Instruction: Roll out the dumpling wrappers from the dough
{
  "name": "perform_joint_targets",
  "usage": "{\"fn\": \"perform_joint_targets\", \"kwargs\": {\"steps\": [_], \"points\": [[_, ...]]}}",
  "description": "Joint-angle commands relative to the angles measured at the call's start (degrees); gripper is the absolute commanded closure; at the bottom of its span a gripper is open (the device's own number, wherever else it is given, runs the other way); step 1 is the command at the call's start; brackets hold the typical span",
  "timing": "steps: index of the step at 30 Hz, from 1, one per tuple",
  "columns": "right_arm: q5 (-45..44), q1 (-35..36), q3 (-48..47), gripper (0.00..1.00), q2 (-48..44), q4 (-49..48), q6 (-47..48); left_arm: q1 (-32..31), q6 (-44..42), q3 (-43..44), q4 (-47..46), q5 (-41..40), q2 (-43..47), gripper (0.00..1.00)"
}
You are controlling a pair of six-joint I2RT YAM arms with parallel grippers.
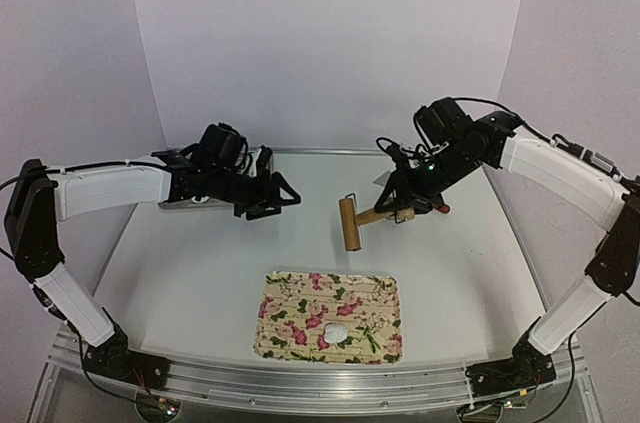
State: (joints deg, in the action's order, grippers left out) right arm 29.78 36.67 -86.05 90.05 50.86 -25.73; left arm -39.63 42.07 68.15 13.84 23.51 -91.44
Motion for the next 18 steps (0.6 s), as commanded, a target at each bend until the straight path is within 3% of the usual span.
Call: {"fn": "perform_joint_targets", "kwargs": {"steps": [1,6,18], "points": [[6.7,1.2,2.3,1.00,-5.1,2.7,-3.4,-5.3,5.9,-3.7,10.1,-6.5,2.6,0.17],[4.7,4.6,3.0,1.00,-7.1,7.5,-8.5,-7.1,9.4,-8.4,12.6,-5.4,4.5,0.16],[0.7,17.8,6.9,1.00,-5.9,7.8,-22.3,-7.3,10.9,-16.9,12.9,-2.6,8.1,0.12]]}}
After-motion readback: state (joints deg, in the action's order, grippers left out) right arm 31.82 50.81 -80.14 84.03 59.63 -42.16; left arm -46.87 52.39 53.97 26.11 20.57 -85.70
